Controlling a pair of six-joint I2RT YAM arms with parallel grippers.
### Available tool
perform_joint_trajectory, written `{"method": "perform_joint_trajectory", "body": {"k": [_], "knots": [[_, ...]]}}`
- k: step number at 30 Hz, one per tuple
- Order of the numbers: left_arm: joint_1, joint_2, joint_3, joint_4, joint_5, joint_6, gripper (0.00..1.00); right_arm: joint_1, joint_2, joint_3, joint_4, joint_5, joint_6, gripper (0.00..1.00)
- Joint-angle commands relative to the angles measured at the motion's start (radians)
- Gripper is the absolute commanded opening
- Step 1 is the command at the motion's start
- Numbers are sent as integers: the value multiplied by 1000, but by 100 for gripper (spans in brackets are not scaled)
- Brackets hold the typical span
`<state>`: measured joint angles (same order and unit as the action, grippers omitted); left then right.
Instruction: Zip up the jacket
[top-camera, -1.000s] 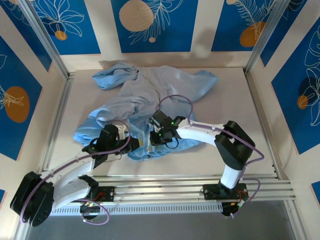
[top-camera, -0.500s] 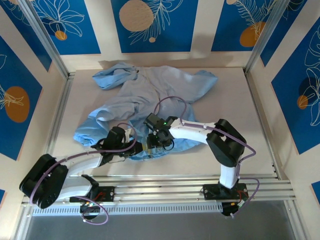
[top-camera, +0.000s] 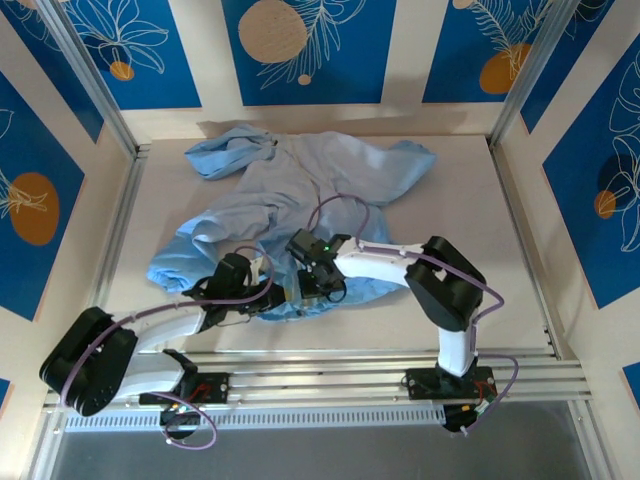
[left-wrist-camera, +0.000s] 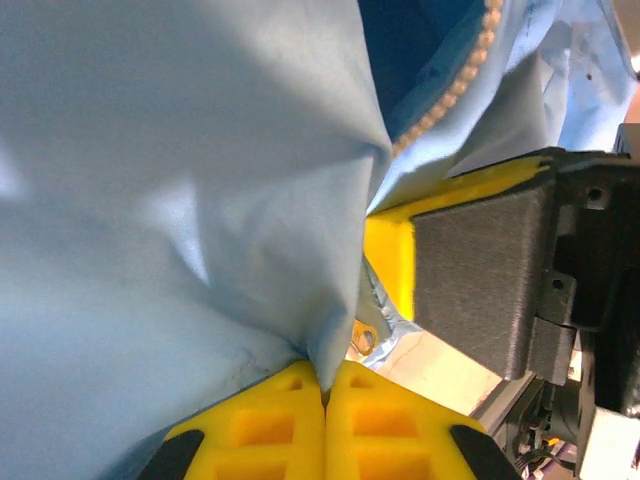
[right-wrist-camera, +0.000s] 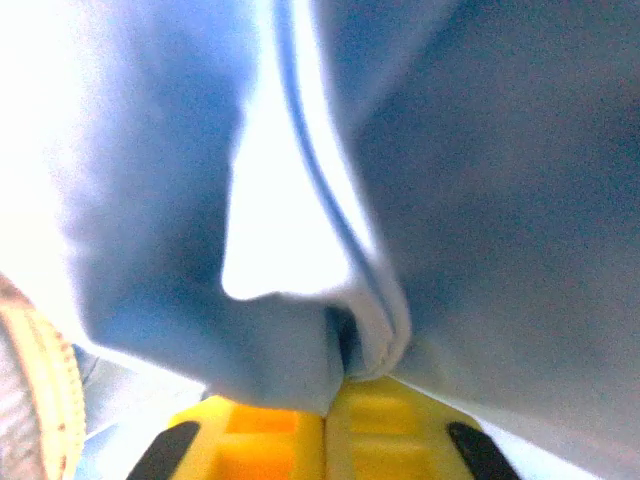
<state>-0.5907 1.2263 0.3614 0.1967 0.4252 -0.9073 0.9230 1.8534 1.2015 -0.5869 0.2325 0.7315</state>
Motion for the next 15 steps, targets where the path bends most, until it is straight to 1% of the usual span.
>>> {"method": "perform_joint_trajectory", "body": {"k": [1, 3, 8, 15], "knots": [[16, -52, 9, -23, -3, 34, 0, -1, -123, -69, 95, 19, -39, 1], [24, -80, 17, -40, -5, 46, 0, -3, -168, -98, 129, 18, -60, 1], [34, -166, 19, -18, -14, 62, 0, -3, -243, -137, 200, -3, -122, 0], [34, -263, 16, 69, -32, 63, 0, -5, -351, -166, 282, -25, -203, 0]]}}
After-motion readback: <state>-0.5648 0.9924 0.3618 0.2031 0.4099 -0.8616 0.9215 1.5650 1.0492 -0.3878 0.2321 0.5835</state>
